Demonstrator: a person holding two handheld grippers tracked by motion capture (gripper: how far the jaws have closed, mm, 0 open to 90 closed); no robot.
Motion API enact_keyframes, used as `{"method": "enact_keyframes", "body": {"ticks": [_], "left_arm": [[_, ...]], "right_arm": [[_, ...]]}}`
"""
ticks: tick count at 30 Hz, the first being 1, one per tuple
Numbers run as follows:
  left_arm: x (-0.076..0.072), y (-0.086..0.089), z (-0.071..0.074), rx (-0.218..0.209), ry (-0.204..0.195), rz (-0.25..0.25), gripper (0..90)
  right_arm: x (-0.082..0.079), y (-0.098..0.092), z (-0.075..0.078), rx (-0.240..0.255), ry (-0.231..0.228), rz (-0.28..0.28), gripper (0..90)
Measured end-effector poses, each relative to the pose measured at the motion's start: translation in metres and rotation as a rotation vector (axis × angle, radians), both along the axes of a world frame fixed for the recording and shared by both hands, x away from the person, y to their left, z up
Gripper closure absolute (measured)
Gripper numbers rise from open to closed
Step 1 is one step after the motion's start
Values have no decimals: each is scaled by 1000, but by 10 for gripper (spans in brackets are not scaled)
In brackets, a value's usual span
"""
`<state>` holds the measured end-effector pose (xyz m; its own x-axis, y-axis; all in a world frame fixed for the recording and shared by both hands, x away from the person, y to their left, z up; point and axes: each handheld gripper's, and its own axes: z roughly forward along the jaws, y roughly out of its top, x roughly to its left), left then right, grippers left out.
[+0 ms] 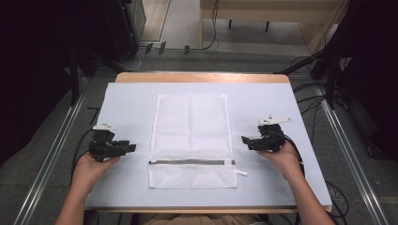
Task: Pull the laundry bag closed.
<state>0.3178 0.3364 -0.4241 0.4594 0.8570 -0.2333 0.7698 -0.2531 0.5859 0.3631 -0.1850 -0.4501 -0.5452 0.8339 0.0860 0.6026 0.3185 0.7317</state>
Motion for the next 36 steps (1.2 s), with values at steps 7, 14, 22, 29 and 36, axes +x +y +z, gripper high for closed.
{"method": "enact_keyframes", "body": {"ticks": [7, 14, 22, 29, 36], "left_arm": [[3, -4, 0, -15, -12, -25, 575], [8, -1, 1, -85, 28, -19, 432], [8, -1, 0, -71, 16, -22, 398], [7, 0, -1, -57, 21, -39, 389], [7, -1, -1, -67, 28, -37, 378]], "right_arm": [[-1, 2, -2, 0, 1, 17, 167], [-2, 3, -2, -5, 8, 8, 227], [-2, 1, 1, 11, 27, -4, 291], [-1, 2, 1, 23, 37, 17, 340], [-1, 2, 0, 2, 55, 15, 374]]}}
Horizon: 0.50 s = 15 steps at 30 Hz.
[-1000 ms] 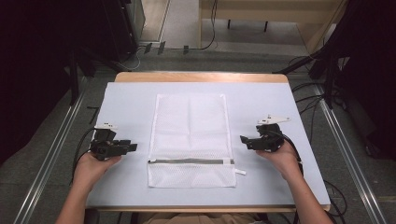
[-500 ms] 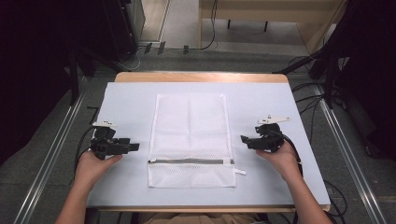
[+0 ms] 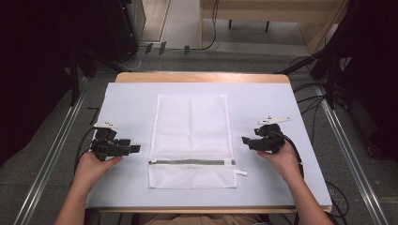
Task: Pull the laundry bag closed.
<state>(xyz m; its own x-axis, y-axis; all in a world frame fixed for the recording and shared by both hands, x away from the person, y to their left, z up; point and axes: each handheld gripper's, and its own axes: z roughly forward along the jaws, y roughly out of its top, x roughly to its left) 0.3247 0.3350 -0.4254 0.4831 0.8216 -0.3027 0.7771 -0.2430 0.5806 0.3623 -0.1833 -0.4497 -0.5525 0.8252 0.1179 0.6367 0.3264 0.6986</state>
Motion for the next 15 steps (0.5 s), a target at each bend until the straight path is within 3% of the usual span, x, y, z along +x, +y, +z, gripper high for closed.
{"method": "enact_keyframes", "body": {"ticks": [15], "left_arm": [[-1, -2, 0, -9, 1, 0, 365]], "right_arm": [[-2, 3, 0, -5, 12, 17, 410]]}}
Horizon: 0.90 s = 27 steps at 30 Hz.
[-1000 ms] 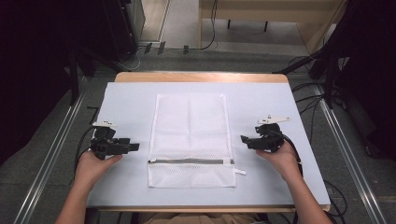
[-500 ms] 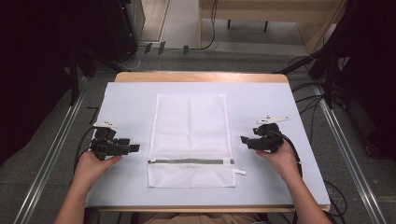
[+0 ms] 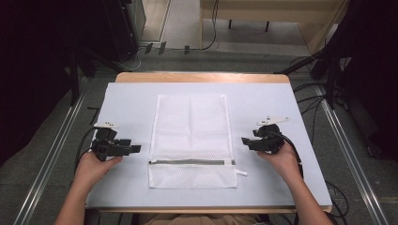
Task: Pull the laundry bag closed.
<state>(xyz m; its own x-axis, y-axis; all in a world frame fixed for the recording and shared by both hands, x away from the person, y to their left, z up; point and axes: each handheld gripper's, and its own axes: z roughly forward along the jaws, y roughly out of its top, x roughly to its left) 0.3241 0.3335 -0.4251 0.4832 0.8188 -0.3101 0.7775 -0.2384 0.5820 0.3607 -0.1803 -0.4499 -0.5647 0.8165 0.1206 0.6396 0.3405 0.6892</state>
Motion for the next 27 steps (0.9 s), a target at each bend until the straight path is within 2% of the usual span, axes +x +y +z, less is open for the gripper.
{"method": "enact_keyframes", "body": {"ticks": [8, 12, 27], "left_arm": [[-1, 0, 0, 2, -2, -5, 365], [-2, 1, 1, 1, -2, 2, 365], [-10, 6, 0, 13, 1, 15, 366]], "right_arm": [[-3, 6, 2, 14, 3, 21, 453], [-5, 12, 3, 13, 8, 49, 481], [-11, 38, 8, 15, -2, 135, 465]]}}
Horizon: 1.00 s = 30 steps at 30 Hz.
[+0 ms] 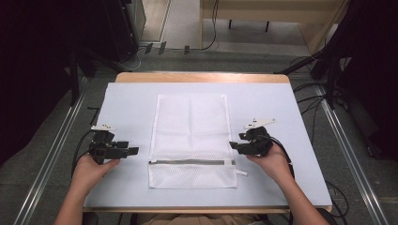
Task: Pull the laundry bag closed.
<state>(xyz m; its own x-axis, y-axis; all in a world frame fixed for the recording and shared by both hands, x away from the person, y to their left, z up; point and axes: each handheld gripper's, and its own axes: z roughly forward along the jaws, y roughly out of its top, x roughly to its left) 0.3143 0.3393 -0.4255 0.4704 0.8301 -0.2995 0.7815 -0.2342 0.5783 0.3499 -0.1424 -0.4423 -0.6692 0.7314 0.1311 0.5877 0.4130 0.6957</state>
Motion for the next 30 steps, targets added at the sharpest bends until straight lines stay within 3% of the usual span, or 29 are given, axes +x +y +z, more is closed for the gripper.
{"method": "enact_keyframes", "body": {"ticks": [12, 30], "left_arm": [[-5, 4, 1, -19, 3, 4, 366], [-4, 1, -1, -8, 12, -12, 365]], "right_arm": [[-4, 19, 2, 10, 16, 50, 493], [-14, 45, 1, -6, 18, 117, 507]]}}
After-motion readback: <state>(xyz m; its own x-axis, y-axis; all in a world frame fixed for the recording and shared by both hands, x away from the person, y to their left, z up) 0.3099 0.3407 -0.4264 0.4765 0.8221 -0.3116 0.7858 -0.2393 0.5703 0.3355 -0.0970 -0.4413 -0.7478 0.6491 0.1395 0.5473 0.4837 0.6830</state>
